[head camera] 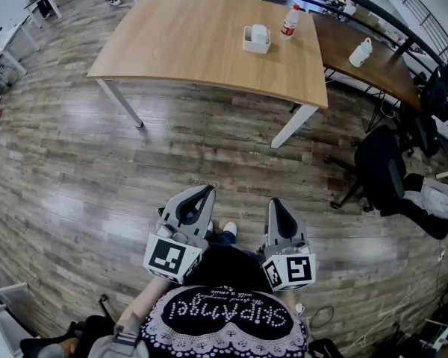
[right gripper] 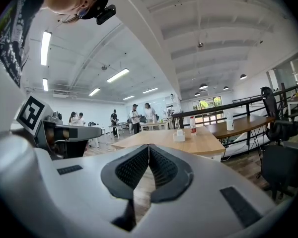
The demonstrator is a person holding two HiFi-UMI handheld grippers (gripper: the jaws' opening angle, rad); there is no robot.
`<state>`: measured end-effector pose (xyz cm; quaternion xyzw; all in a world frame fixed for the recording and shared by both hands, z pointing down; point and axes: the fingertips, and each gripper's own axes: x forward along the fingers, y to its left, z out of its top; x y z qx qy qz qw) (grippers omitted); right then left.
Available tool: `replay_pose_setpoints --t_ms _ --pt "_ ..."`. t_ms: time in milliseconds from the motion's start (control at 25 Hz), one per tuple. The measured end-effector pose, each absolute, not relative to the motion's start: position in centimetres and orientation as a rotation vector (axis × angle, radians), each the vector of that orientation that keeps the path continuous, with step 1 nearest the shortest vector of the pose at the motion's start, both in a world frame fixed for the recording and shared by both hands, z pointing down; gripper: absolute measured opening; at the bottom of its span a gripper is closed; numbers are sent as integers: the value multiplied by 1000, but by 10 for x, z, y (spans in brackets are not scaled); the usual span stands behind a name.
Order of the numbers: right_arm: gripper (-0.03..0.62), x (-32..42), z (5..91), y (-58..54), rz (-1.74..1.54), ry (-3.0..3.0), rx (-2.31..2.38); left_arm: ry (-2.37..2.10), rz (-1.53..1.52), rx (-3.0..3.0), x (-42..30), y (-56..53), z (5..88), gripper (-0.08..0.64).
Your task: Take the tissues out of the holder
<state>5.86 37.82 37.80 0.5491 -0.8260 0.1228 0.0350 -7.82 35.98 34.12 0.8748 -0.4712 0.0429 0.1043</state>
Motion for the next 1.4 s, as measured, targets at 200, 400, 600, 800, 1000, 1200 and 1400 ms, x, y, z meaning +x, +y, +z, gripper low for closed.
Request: replay_pose_setpoints --t_ms 200,400,600,800,1000,1200,1400 --pt "11 71 381 377 398 -2547 1681 -1399 127 2571 -67 358 342 6" --pt "11 86 382 372 388 -2551 1675 -1403 112 2578 -52 353 342 6" --pt "11 102 388 373 390 -2545 1666 -1400 101 2580 -35 352 345 6" --pt "11 111 391 370 410 -2541 1673 -1404 133 2589 -29 348 349 6" --pt "11 114 395 362 425 -2522 1692 -1397 140 2583 -31 340 351 6" --pt "11 111 399 345 454 -2492 1714 -1371 139 2586 -34 319 352 6" --pt "11 96 392 316 446 -2493 1714 -1356 140 2602 -46 286 346 6"
